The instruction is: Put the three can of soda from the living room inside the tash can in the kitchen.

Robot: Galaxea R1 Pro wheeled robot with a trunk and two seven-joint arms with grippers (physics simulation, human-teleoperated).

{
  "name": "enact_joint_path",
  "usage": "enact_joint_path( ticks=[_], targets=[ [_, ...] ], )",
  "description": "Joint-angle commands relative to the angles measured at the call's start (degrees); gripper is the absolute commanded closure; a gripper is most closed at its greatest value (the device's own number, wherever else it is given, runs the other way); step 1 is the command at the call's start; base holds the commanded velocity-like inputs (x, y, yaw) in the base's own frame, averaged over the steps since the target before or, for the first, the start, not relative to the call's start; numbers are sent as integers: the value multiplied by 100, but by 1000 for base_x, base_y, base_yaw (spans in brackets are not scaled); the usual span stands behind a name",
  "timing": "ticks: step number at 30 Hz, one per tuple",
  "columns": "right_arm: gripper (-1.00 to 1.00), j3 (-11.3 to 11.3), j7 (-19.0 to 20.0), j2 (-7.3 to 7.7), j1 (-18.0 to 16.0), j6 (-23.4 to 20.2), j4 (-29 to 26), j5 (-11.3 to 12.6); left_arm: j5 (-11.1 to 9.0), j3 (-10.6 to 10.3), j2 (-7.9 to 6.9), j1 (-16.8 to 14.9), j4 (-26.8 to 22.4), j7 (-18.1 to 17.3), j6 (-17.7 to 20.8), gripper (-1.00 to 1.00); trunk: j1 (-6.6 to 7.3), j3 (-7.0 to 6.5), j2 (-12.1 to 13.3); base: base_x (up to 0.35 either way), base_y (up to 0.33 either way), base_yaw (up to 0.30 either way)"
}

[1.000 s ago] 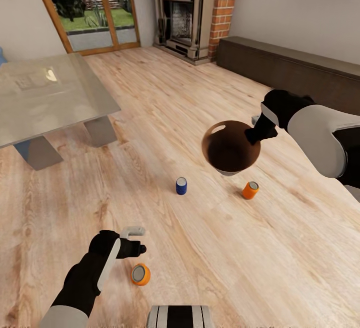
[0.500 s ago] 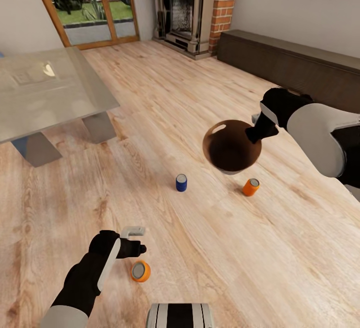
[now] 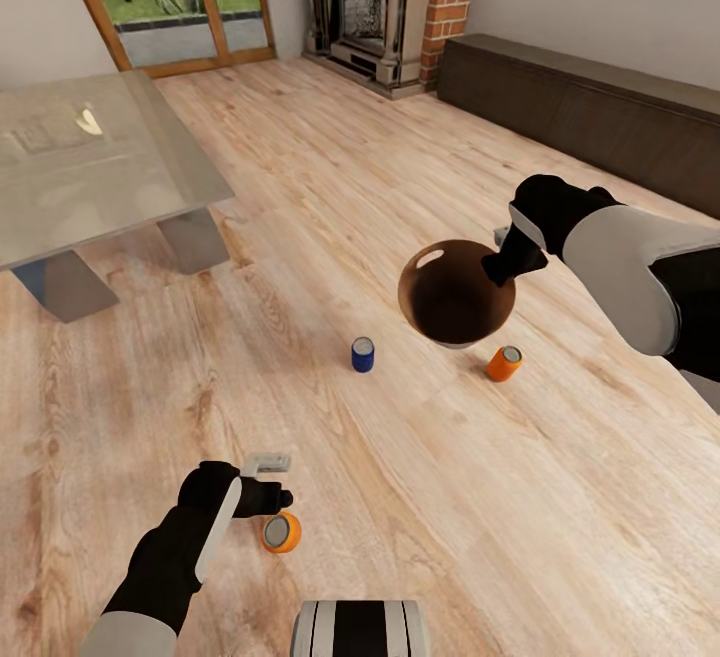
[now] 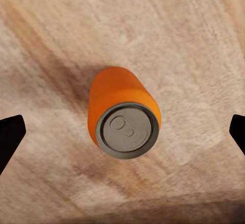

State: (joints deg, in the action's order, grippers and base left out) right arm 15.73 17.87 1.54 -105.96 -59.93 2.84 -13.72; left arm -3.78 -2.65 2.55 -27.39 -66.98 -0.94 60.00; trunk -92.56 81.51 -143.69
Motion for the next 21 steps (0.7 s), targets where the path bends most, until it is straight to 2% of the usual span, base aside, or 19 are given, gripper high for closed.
enact_joint_path(
  ticks=[1,6,14,21],
  targets=[
    [100,-58,25,-3,-4,-7,-3,62,0,0,0,-1,1,1,0,-100,1,5,-1,0,0,0],
    [100,-81,155,0,-10,-7,3,62,0,0,0,3,1,5,0,-100,1,36,-1,0,0,0],
    [100,-57,627,44,-20,-7,6,62,0,-1,0,4,1,12,0,-100,1,93,-1,0,0,0],
    [100,-7,739,169,-124,-7,6,62,0,1,0,4,1,14,0,-100,1,112,-1,0,0,0]
  ],
)
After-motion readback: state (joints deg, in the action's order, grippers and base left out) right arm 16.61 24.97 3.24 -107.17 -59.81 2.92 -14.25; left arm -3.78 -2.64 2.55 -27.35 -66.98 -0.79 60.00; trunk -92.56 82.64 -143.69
